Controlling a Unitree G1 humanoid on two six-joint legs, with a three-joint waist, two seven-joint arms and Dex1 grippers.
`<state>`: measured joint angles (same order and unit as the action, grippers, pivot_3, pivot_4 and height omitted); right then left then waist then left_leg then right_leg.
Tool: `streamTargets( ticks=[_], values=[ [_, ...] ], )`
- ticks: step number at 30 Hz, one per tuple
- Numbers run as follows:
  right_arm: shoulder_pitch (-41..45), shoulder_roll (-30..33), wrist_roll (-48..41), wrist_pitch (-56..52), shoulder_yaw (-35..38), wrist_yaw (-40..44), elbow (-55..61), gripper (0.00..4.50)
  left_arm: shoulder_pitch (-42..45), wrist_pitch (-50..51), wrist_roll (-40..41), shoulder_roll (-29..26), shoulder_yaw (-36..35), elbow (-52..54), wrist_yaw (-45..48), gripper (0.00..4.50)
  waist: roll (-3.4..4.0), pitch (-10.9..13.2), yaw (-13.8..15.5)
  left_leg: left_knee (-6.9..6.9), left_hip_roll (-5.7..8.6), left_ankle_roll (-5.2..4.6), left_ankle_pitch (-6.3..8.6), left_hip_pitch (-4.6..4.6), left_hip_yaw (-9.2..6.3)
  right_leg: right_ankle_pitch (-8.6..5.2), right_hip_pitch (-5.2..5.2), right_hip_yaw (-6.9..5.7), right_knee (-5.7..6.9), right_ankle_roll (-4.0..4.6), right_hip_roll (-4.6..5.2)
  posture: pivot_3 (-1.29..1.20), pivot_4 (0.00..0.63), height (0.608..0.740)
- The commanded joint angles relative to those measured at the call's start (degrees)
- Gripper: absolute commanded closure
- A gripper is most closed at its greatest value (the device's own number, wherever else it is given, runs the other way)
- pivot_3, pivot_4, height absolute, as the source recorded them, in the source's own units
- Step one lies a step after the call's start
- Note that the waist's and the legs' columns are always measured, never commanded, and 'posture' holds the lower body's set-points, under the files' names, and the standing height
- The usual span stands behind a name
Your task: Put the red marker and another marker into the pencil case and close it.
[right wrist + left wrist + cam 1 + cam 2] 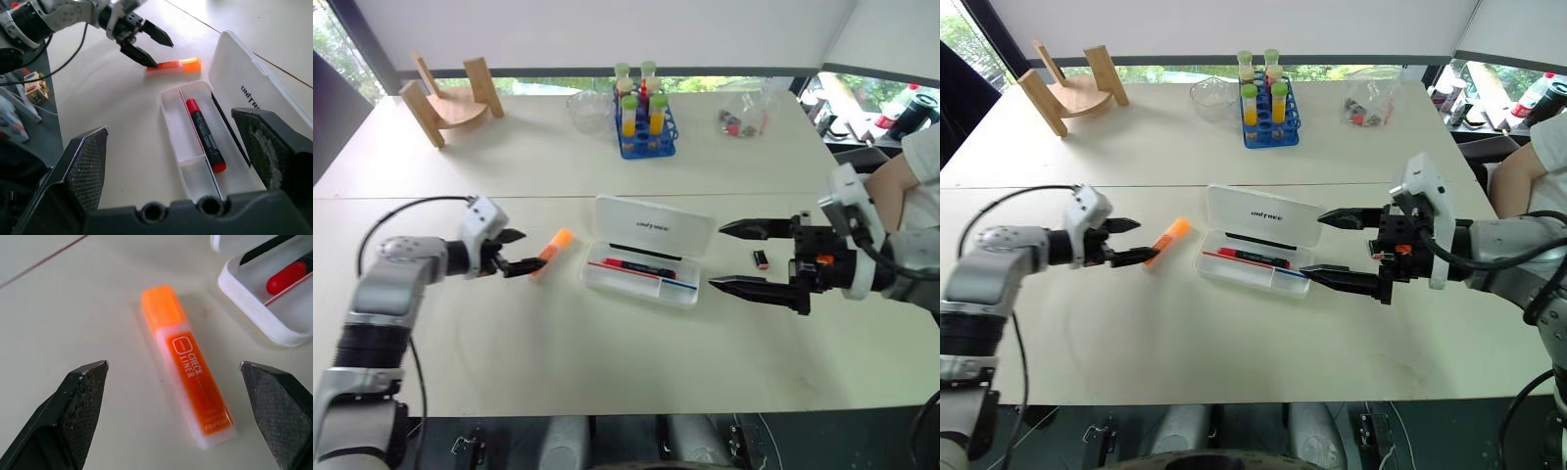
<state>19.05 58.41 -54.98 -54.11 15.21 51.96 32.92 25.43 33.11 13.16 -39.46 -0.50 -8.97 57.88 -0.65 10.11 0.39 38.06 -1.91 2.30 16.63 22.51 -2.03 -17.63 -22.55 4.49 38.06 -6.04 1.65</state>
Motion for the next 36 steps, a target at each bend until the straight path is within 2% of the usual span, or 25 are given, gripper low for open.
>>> streamTargets(
  ticks=[1,2,4,6,9,11,15,17,20,24,29,36],
  values=[
    [2.17,1.19,1.62,2.03,-0.81,1.19,-1.16,0.0,0.81,2.25,-0.57,2.95,0.44,-0.92,-5.25,0.06,0.0,0.0,-0.03,0.0,-0.01,0.0,0.0,0.01,0.0,0.0,-0.03,0.0,0.0,0.0,-0.02,0.0,0.15,0.74],
    [2.51,1.26,1.84,2.15,-1.06,1.28,-1.33,0.0,0.51,2.93,-0.73,3.9,0.48,-0.98,-6.68,0.06,0.07,-0.03,-0.01,-0.01,-0.02,0.0,0.0,0.0,-0.02,0.0,-0.03,0.0,0.02,0.0,-0.03,0.0,0.15,0.74],
    [2.89,1.42,2.04,2.15,-1.18,1.3,-1.42,0.0,-0.46,4.4,-0.72,4.89,0.58,-0.05,-8.59,0.6,0.13,-0.05,0.03,-0.01,-0.02,0.0,0.0,-0.02,-0.02,0.0,-0.03,0.0,0.06,0.0,-0.03,0.0,0.15,0.74],
    [3.0,1.64,1.94,1.96,-0.94,1.28,-1.3,0.0,-1.49,5.79,-0.34,5.06,0.46,1.57,-9.77,1.41,0.13,-0.05,-0.08,-0.01,-0.02,0.0,0.0,-0.05,-0.02,0.0,0.0,0.0,0.07,0.01,-0.04,0.0,0.15,0.74],
    [2.8,2.05,1.48,1.72,-0.34,1.3,-1.09,0.0,-2.77,7.47,0.46,4.67,0.23,4.26,-10.57,2.99,0.13,-0.05,-0.21,-0.01,-0.02,0.0,0.0,-0.09,0.01,0.0,0.03,0.03,0.06,0.0,-0.02,0.0,0.15,0.74],
    [2.59,2.5,1.32,1.57,0.17,1.44,-1.14,0.0,-3.21,7.9,1.26,3.6,-0.1,6.39,-9.67,3.67,0.13,-0.05,-0.25,-0.01,-0.02,0.0,0.0,-0.09,0.0,0.0,0.03,0.03,0.06,0.01,-0.03,0.0,0.15,0.74],
    [1.2,4.0,1.88,1.75,1.44,2.38,-1.35,0.0,-2.7,0.61,6.03,-0.26,0.05,14.23,1.37,3.65,0.1,-0.02,-0.62,-0.05,-0.03,0.01,0.0,-0.02,0.02,0.0,-0.05,0.03,0.05,0.01,-0.03,0.0,0.15,0.74],
    [0.57,4.44,1.76,1.69,2.2,2.22,-1.31,0.0,-0.17,-1.47,10.17,-0.51,0.46,17.85,7.85,3.65,0.07,-0.01,-0.54,-0.06,-0.03,0.03,-0.01,0.0,0.01,0.0,-0.05,0.02,0.02,0.02,-0.02,0.0,0.15,0.74],
    [-0.41,4.61,1.68,1.72,3.15,1.97,-0.95,0.0,4.83,-4.43,11.29,-0.74,5.16,18.53,15.98,3.65,0.07,-0.01,-0.02,-0.03,0.0,0.05,-0.03,0.0,0.04,0.0,-0.01,0.01,0.0,0.01,0.01,0.0,0.15,0.74],
    [-1.29,4.49,1.58,1.67,3.88,1.19,-0.05,0.0,10.03,-12.07,6.17,1.35,12.94,11.66,21.23,3.65,0.1,-0.02,-0.3,-0.03,0.02,0.04,-0.02,-0.07,0.09,0.0,0.02,0.07,-0.01,0.01,-0.04,0.0,0.15,0.74],
    [-3.44,4.59,0.76,0.91,6.13,-0.18,1.51,0.0,15.66,-25.92,-2.17,6.12,19.92,-2.12,23.83,3.65,0.08,-0.01,-1.05,-0.06,0.0,0.03,-0.02,-0.01,0.04,-0.01,-0.05,0.07,0.0,0.02,-0.12,0.0,0.15,0.74],
    [-6.3,4.45,-1.05,-0.52,9.39,-2.46,3.96,0.0,20.09,-38.08,-9.39,9.38,23.56,-14.95,24.72,3.65,0.08,0.0,-1.15,-0.06,0.01,0.01,0.0,0.0,0.04,0.0,-0.08,0.1,0.0,0.01,-0.13,0.0,0.15,0.74]
  ],
)
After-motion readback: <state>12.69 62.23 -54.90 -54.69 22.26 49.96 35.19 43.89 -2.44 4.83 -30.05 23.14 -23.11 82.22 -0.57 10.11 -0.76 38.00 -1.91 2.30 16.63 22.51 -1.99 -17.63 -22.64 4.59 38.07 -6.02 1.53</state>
